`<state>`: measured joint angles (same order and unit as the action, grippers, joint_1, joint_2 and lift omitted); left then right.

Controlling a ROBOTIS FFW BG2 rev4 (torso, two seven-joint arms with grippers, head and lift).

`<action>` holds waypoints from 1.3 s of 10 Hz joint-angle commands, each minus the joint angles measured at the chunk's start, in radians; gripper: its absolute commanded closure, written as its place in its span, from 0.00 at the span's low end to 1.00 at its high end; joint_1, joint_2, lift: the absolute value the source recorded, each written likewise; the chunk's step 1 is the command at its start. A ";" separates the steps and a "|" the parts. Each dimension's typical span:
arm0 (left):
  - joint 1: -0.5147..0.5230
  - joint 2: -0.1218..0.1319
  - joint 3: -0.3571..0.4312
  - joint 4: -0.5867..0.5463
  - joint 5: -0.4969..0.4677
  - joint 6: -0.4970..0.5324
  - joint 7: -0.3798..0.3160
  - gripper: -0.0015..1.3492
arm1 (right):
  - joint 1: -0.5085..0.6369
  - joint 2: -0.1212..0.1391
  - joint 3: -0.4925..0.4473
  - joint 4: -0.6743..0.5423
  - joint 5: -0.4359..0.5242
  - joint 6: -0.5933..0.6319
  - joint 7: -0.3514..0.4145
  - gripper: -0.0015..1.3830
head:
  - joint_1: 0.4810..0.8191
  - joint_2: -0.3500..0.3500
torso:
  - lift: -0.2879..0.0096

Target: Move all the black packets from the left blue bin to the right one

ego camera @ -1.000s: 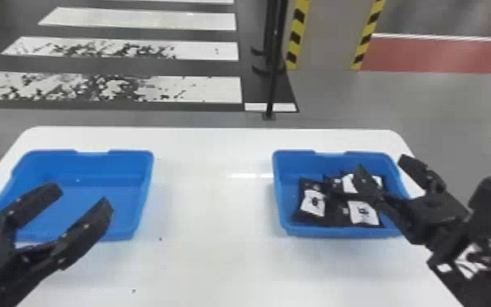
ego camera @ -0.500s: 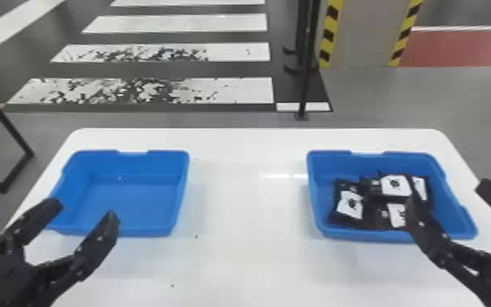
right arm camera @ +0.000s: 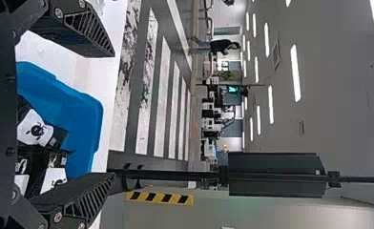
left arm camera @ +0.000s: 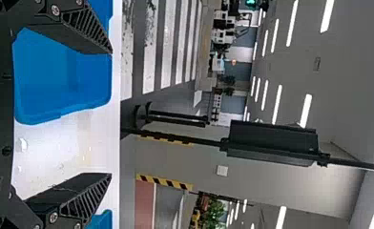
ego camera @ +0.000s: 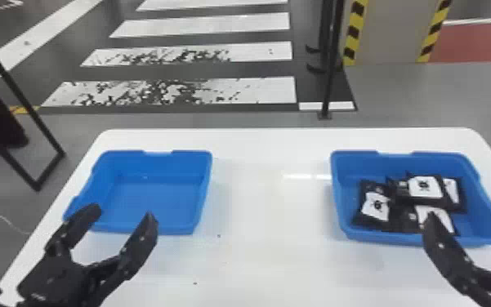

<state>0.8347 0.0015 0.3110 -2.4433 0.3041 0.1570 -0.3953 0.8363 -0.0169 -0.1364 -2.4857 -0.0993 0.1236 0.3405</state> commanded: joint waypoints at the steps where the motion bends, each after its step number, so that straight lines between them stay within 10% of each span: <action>1: -0.008 -0.004 -0.018 0.000 0.003 0.010 -0.001 0.10 | -0.004 0.000 0.001 0.011 -0.006 -0.001 0.000 0.10 | 0.63 0.65 | 0.50; 13: -0.022 -0.004 -0.024 0.002 0.017 0.042 -0.001 0.10 | -0.014 -0.008 0.011 0.028 -0.042 0.002 0.000 0.10 | 0.63 0.63 | 0.50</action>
<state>0.8134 0.0015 0.2873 -2.4419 0.3198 0.1975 -0.3957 0.8229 -0.0245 -0.1259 -2.4581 -0.1403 0.1251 0.3405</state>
